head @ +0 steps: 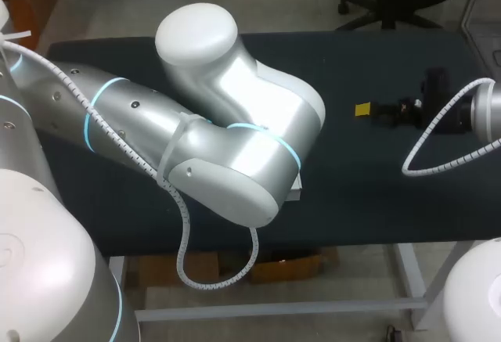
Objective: Assemble the packaging by folding the flat box into shape, placing the metal phone stand inside, and closing the box properly
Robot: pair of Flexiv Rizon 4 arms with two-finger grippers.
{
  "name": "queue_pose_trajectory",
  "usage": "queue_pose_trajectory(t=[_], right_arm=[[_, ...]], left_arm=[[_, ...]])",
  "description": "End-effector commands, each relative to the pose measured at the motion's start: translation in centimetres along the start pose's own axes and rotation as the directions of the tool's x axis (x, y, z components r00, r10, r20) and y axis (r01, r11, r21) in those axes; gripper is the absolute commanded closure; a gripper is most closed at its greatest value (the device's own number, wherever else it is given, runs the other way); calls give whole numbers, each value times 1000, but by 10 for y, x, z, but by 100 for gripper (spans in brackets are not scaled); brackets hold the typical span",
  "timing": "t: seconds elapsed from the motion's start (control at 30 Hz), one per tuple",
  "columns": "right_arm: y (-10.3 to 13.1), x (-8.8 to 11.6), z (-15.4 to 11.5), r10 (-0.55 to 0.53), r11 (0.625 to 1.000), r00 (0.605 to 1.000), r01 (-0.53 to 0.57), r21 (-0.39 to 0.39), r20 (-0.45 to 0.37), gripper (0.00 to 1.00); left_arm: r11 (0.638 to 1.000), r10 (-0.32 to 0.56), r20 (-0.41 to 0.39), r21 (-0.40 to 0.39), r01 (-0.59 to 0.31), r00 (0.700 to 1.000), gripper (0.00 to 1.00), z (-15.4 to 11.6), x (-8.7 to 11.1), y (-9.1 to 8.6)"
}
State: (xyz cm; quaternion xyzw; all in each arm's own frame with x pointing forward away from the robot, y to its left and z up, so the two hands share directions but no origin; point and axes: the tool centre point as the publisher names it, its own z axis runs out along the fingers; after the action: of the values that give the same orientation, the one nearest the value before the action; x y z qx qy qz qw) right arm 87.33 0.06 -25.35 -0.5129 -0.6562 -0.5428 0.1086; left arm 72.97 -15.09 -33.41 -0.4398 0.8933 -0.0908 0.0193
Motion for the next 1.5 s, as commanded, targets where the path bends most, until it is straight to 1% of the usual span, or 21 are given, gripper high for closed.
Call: queue_pose_trajectory(t=[0.03, 0.27, 0.3, 0.43, 0.5, 0.57, 0.6, 0.67, 0.7, 0.83, 1.0, 1.17, 1.23, 1.27, 1.33, 1.37, 1.5], right_arm=[[3, -5, 0, -38, 999, 999, 37, -15, -17, 0], [12, -15, 3, -143, 989, 988, 141, -42, -50, 0], [14, -17, 3, -158, 987, 986, 156, -48, -42, 0], [21, -28, 5, -181, 982, 983, 178, -66, -39, 0], [24, -32, 6, -195, 979, 980, 192, -74, -35, 0], [27, -35, 7, -216, 974, 976, 214, -77, -22, 0], [28, -36, 7, -218, 973, 976, 216, -77, -21, 0], [31, -39, 9, -233, 971, 972, 233, -60, -4, 0], [32, -40, 10, -243, 969, 970, 242, -50, -6, 0], [35, -43, 12, -283, 959, 959, 283, -22, 5, 0], [39, -45, 14, -310, 951, 951, 310, 1, 12, 0], [43, -49, 14, -307, 952, 951, 307, 10, 23, 0], [43, -49, 14, -307, 952, 951, 307, 10, 23, 0], [43, -49, 14, -307, 952, 951, 307, 10, 23, 0], [43, -49, 14, -307, 952, 951, 307, 10, 23, 0], [43, -49, 14, -307, 952, 951, 307, 10, 23, 0], [43, -49, 14, -307, 952, 951, 307, 10, 23, 0]], left_arm=[[999, -40, 7, 19, 40, 999, 0, 4, 6, 6], [988, -153, -11, 25, 154, 988, 0, 13, 14, 9], [984, -178, -11, 21, 178, 984, 0, 16, 16, 9], [966, -259, 27, 19, 258, 966, 0, 26, 23, 5], [961, -275, 22, 15, 274, 961, 0, 30, 25, 2], [947, -320, 48, 14, 320, 946, 0, 34, 26, -1], [947, -321, 34, 9, 321, 946, 0, 36, 26, -2], [937, -348, 34, 4, 348, 937, 0, 41, 24, -6], [935, -354, 16, -6, 355, 935, 0, 43, 22, -7], [918, -395, 19, -27, 396, 918, 0, 53, 17, -12], [904, -426, 33, -34, 427, 904, 0, 57, 16, -17], [885, -463, 58, -35, 465, 885, 0, 59, 13, -21], [881, -470, 55, -35, 472, 881, 0, 61, 10, -22], [874, -483, 67, -33, 486, 873, 0, 61, 9, -23], [870, -490, 62, -36, 492, 870, 0, 63, 6, -25], [863, -501, 69, -34, 504, 863, 0, 63, 5, -25], [857, -511, 76, -37, 515, 856, 0, 66, 0, -27]])
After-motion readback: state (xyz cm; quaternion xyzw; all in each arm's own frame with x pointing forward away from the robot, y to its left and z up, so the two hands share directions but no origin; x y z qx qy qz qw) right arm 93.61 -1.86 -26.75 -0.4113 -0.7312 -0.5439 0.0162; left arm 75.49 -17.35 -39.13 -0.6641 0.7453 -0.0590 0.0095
